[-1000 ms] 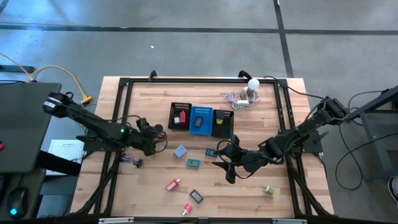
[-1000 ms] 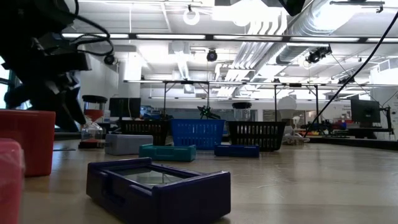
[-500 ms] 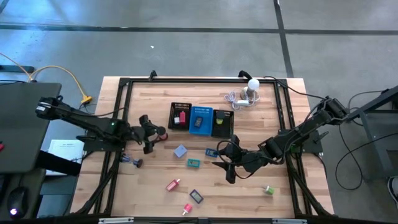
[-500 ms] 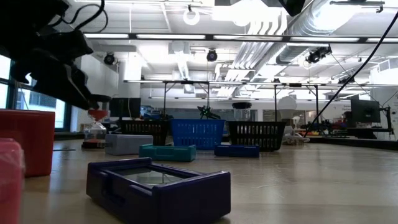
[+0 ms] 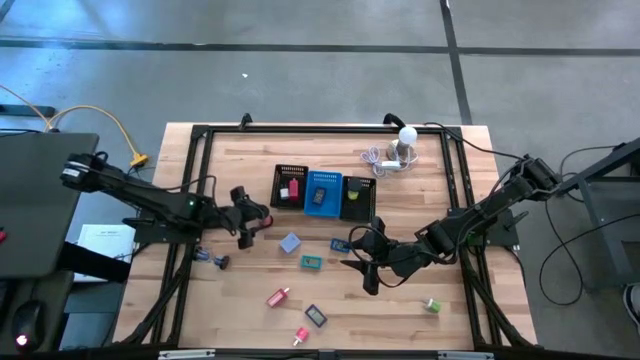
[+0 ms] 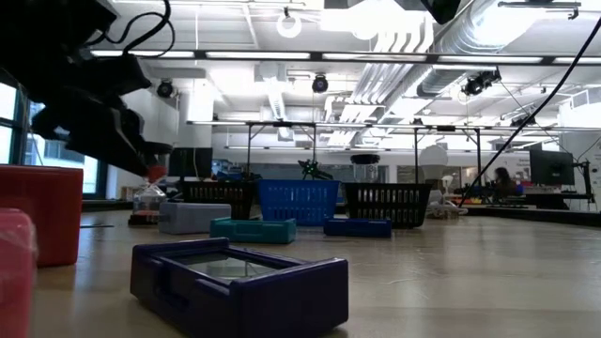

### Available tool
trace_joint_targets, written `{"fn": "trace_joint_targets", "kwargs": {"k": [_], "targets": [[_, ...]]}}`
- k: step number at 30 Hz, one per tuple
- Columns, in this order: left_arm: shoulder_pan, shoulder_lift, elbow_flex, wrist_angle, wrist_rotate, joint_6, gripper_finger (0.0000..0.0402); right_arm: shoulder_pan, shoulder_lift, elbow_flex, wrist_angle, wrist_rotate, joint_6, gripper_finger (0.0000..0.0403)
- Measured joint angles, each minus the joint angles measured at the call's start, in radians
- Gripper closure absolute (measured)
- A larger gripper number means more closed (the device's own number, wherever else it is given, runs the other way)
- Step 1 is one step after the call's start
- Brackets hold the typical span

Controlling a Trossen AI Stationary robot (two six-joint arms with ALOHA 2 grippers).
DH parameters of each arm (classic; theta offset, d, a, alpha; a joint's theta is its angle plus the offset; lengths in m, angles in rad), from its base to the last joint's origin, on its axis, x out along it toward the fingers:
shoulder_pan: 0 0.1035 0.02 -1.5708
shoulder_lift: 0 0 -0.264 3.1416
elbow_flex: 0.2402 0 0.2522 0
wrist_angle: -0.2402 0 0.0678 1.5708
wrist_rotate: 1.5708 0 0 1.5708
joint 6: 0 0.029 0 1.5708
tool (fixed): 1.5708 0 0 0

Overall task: Pick & Place Office items
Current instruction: Put the pink hour glass into the right black bin

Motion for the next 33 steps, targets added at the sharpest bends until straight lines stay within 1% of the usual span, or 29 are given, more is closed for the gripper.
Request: {"fn": "trace_joint_targets", "kwargs": {"k": [5,8,12,17,19,27,33], "targets": [[0.0,0.087,0.0,0.052,-0.042,-0.001,0.0106,0.0,0.0,0.0,-0.001,0.0,0.0,0.023],[0.002,0.127,0.0,0.085,-0.046,-0.001,0.0119,0.0,0.0,0.0,-0.002,0.0,0.0,0.023],[0.002,0.157,0.0,0.11,-0.046,-0.002,0.0163,0.0,0.0,0.0,-0.004,0.0,0.0,0.023],[0.001,0.166,0.001,0.122,-0.046,-0.013,0.0233,0.0,0.0,0.0,-0.007,0.0,0.0,0.023],[-0.003,0.166,0.001,0.122,-0.048,-0.03,0.0249,0.0,0.0,0.0,-0.007,0.0,0.0,0.023],[-0.038,0.163,0.01,0.124,-0.043,-0.079,0.0249,0.0,0.0,0.0,-0.008,0.0,0.0,0.023],[-0.093,0.102,0.064,0.127,-0.038,-0.098,0.0244,-0.001,0.0,0.0,-0.01,0.005,-0.012,0.023]]}}
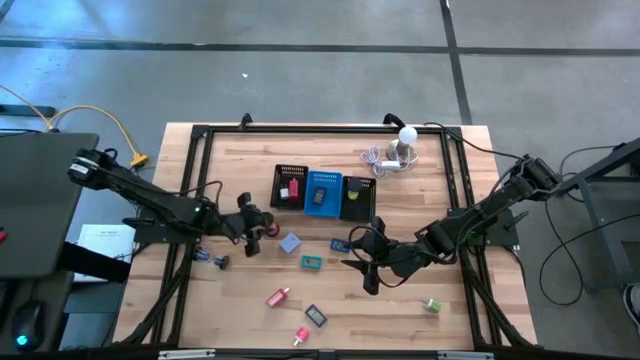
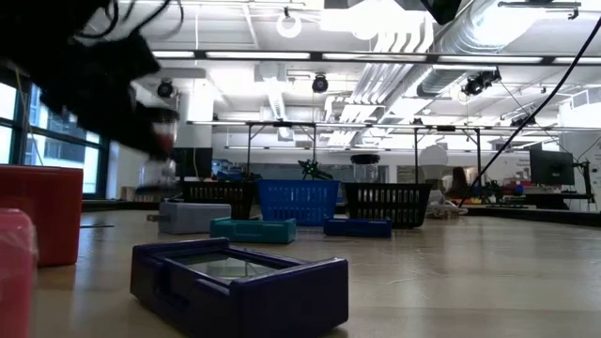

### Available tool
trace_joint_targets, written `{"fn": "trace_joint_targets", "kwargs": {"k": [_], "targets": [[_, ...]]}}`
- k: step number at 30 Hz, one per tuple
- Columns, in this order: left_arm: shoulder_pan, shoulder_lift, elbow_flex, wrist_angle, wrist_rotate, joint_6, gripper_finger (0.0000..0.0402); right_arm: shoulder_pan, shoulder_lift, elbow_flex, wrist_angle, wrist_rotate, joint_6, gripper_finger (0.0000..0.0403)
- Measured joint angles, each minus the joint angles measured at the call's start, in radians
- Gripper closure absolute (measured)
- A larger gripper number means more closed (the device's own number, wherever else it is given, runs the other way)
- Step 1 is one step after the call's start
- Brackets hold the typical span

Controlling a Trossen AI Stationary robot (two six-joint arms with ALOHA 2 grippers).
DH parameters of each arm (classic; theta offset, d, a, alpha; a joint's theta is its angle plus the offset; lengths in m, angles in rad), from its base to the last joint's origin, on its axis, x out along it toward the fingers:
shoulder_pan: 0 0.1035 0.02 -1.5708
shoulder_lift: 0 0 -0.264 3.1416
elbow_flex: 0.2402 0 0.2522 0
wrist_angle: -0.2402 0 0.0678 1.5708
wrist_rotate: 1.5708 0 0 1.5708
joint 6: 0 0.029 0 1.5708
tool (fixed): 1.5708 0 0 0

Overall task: Pick & Place Office items
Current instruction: Put the pink hour glass into the right black bin

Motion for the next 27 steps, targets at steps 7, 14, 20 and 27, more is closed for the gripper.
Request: {"fn": "trace_joint_targets", "kwargs": {"k": [7,14,20,27], "targets": [[-0.058,-0.121,0.091,0.007,-0.015,-0.037,0.0245,-0.005,0.036,0.0,0.025,0.015,-0.07,0.023],[-0.103,-0.183,0.113,0.224,-0.016,0.029,0.0245,-0.018,0.162,-0.002,0.202,0.003,-0.296,0.0229],[-0.142,-0.158,0.113,0.425,-0.015,0.134,0.0245,-0.057,0.252,0.0,0.495,0.018,-0.471,0.0197],[-0.157,-0.045,0.113,0.744,-0.016,0.176,0.0245,-0.116,0.311,0.0,0.816,0.058,-0.683,0.0128]]}}
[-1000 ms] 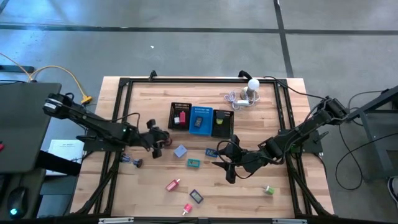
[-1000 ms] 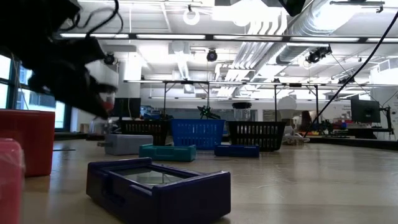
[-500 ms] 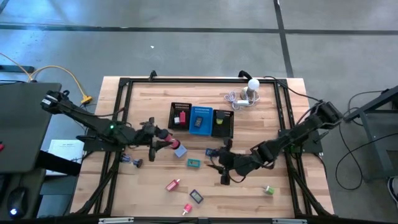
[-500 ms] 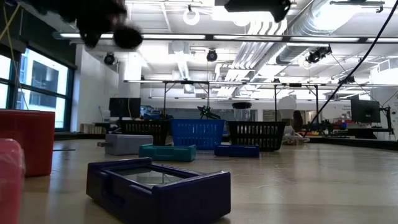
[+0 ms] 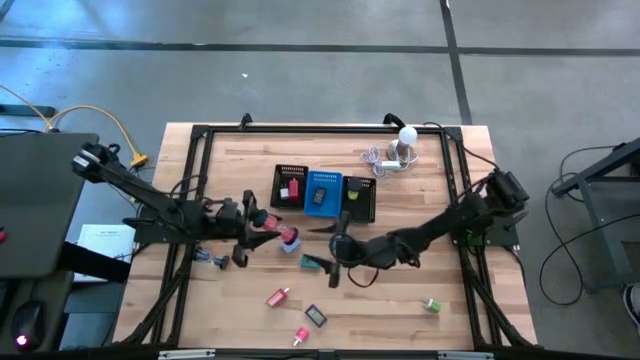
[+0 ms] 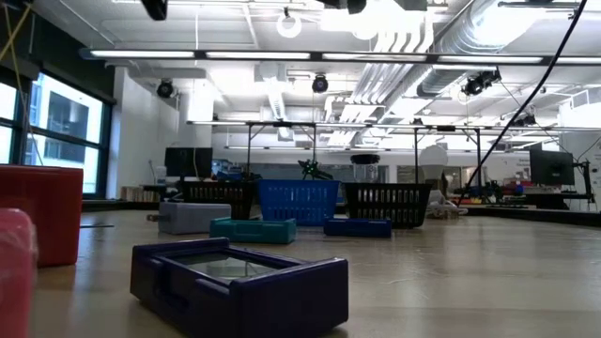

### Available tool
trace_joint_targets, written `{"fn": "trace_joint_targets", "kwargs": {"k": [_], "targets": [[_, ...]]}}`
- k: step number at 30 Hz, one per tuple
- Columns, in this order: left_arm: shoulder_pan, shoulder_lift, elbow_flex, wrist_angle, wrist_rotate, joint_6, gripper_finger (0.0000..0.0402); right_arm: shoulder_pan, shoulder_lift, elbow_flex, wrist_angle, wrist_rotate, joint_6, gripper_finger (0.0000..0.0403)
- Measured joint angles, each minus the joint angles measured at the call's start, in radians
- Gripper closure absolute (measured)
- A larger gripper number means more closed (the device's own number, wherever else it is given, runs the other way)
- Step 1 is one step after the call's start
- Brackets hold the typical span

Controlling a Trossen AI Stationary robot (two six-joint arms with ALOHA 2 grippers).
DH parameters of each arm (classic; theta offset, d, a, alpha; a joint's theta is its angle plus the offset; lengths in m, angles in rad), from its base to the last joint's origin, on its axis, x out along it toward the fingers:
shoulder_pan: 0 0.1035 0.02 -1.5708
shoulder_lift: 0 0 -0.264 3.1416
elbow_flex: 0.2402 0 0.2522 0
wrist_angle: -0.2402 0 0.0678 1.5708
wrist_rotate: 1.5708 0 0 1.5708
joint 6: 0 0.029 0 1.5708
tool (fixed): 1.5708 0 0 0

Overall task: Pick & Place Office items
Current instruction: Put the pink hour glass into the right black bin

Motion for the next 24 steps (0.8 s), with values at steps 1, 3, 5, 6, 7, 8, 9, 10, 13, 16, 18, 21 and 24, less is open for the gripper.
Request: {"fn": "trace_joint_targets", "kwargs": {"k": [1,3,5,6,7,8,9,10,13,16,18,21,24], "targets": [[0.0,0.022,0.0,0.049,0.0,0.0,0.0245,-0.005,0.003,-0.001,0.026,0.019,-0.022,0.0122],[0.001,0.066,0.0,0.152,0.0,0.002,0.0245,-0.019,0.001,-0.001,0.075,0.023,-0.055,0.0116],[0.002,0.103,0.0,0.231,-0.005,0.028,0.0245,-0.027,0.0,0.0,0.128,-0.006,-0.093,0.0116],[0.001,0.121,0.0,0.27,-0.01,0.051,0.0245,-0.029,0.0,0.0,0.154,-0.019,-0.113,0.0117],[0.002,0.138,0.0,0.307,-0.012,0.074,0.0245,-0.029,0.0,0.0,0.179,-0.037,-0.133,0.0119],[0.002,0.152,0.0,0.332,-0.018,0.096,0.0245,-0.029,0.0,0.0,0.206,-0.057,-0.148,0.0121],[0.002,0.168,0.0,0.361,-0.023,0.111,0.0245,-0.028,0.0,0.0,0.225,-0.072,-0.16,0.0123],[0.002,0.186,0.0,0.395,-0.024,0.126,0.0245,-0.028,-0.001,0.0,0.235,-0.081,-0.168,0.0125],[0.003,0.231,0.0,0.476,-0.036,0.162,0.0245,-0.033,0.0,0.0,0.259,-0.099,-0.202,0.0131],[0.009,0.267,0.0,0.548,-0.038,0.185,0.0245,-0.036,0.0,0.0,0.283,-0.117,-0.228,0.0136],[0.013,0.278,0.0,0.57,-0.035,0.187,0.0245,-0.038,0.0,0.0,0.292,-0.108,-0.24,0.0137],[0.019,0.281,0.0,0.573,-0.047,0.184,0.0245,-0.046,0.0,0.0,0.293,-0.073,-0.255,0.0136],[0.019,0.281,0.0,0.572,-0.048,0.184,0.0245,-0.048,0.0,0.0,0.294,-0.086,-0.282,0.013]]}}
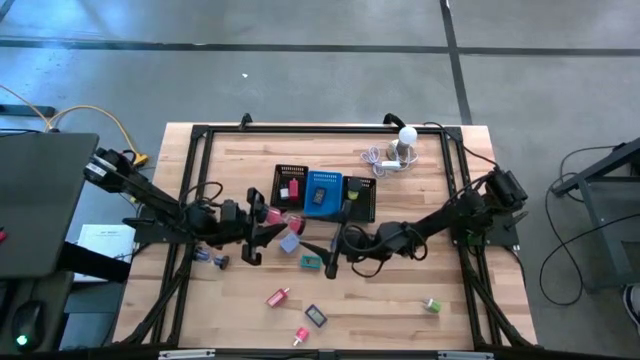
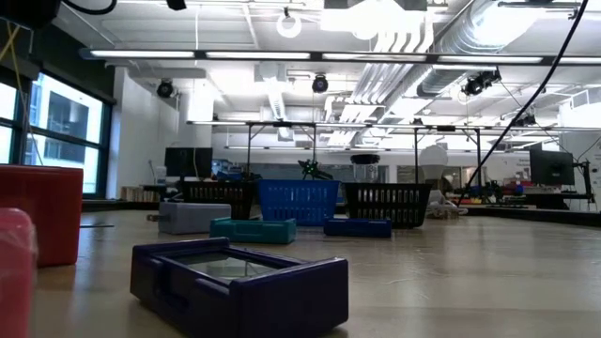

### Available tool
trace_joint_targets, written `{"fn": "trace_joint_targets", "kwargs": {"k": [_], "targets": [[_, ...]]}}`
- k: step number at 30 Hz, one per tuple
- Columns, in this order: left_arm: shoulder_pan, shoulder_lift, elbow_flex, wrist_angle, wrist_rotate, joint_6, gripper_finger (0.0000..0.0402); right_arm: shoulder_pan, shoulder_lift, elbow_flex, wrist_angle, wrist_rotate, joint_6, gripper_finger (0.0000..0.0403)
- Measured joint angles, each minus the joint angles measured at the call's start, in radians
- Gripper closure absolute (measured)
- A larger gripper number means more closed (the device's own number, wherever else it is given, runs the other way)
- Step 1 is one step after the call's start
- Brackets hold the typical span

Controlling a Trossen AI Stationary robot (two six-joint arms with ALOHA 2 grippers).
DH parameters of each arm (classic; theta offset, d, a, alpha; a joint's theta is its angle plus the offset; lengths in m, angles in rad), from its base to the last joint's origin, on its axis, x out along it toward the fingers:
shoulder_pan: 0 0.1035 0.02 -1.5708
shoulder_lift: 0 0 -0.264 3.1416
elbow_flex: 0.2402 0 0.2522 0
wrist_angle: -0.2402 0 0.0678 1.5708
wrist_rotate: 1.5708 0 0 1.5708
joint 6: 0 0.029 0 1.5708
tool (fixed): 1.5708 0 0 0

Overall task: Pick & Place Office items
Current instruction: Put the pink hour glass into the right black bin

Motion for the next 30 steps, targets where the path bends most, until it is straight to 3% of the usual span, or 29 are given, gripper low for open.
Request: {"fn": "trace_joint_targets", "kwargs": {"k": [4,11,24,30], "targets": [[0.0,0.0,0.0,-0.004,0.002,0.001,0.0245,-0.003,0.0,0.0,-0.002,0.014,0.003,0.0115],[0.0,0.005,0.0,-0.023,0.005,0.003,0.0245,-0.005,0.0,0.0,-0.014,0.129,-0.018,0.0083],[-0.001,0.003,0.0,-0.015,0.012,0.01,0.0245,-0.059,0.0,0.0,-0.007,-0.059,0.013,0.0077],[-0.001,0.003,0.0,-0.014,0.009,0.016,0.0245,-0.082,0.0,0.0,-0.022,-0.135,0.07,0.0106]]}}
